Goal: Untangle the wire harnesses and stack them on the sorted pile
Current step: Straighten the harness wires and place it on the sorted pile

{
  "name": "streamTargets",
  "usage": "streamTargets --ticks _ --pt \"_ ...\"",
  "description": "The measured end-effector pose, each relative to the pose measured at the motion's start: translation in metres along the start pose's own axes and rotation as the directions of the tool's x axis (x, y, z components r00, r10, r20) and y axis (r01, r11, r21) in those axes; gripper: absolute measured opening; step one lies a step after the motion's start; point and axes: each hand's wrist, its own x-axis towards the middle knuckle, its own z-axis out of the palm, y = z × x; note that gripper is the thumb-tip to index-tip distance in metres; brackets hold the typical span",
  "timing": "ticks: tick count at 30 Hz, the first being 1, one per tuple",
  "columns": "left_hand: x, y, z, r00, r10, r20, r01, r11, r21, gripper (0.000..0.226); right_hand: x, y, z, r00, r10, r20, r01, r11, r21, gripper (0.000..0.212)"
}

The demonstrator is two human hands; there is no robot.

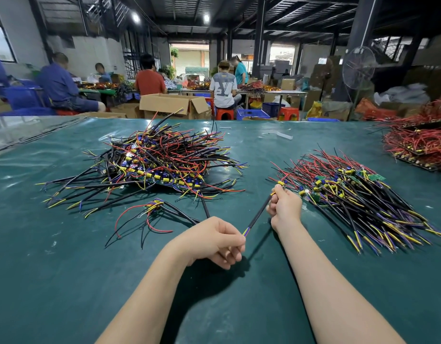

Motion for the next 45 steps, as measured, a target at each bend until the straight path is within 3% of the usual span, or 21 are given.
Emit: streamTargets --ticks 6,9,13,15,20,25,30,39,45 --pt "-0.001 -0.003 -0.003 0.997 0.066 0.046 -0.067 0.998 0.020 0.030 -0.004 0.006 0.002 0.997 0.004 0.072 0.001 0.998 -0.058 0.032" --pt "0.000 -0.004 0.000 0.994 0.093 0.059 -0.090 0.995 -0.048 0.017 -0.003 0.002 -0.003 0.999 0.025 0.048 -0.024 1.000 -0.014 0.032" --pt "0.000 -0.004 -0.002 0.997 0.015 0.080 -0.011 0.999 -0.053 0.011 0.000 0.000 -0.005 1.000 0.022 0.014 -0.022 0.999 0.033 0.033" --pt "0.002 -0.002 -0.002 0.997 -0.065 0.049 0.068 0.995 -0.075 0.021 0.000 0.000 -0.003 1.000 0.011 0.013 -0.011 1.000 0.001 0.033" --pt "0.008 -0.002 -0.002 0.993 -0.112 -0.048 0.082 0.903 -0.422 0.044 0.001 0.000 0.000 1.000 -0.007 0.025 0.008 0.999 -0.038 0.034" --pt "0.010 -0.002 0.007 0.984 -0.161 0.077 0.178 0.848 -0.499 0.037 -0.001 0.003 -0.001 1.000 0.007 0.026 -0.006 0.999 -0.050 0.034" --pt "0.014 0.002 0.016 0.984 -0.177 0.031 0.159 0.772 -0.616 0.029 0.000 0.001 -0.002 1.000 0.014 0.028 -0.013 0.999 -0.040 0.034" --pt "0.015 0.003 0.017 0.988 -0.156 0.013 0.128 0.755 -0.643 0.033 0.000 0.003 -0.002 0.999 0.025 0.026 -0.023 0.997 -0.074 0.033" --pt "0.015 0.007 0.019 0.988 -0.150 -0.017 0.101 0.743 -0.661 0.035 0.000 0.000 -0.003 0.999 0.033 0.014 -0.033 0.999 0.006 0.034"
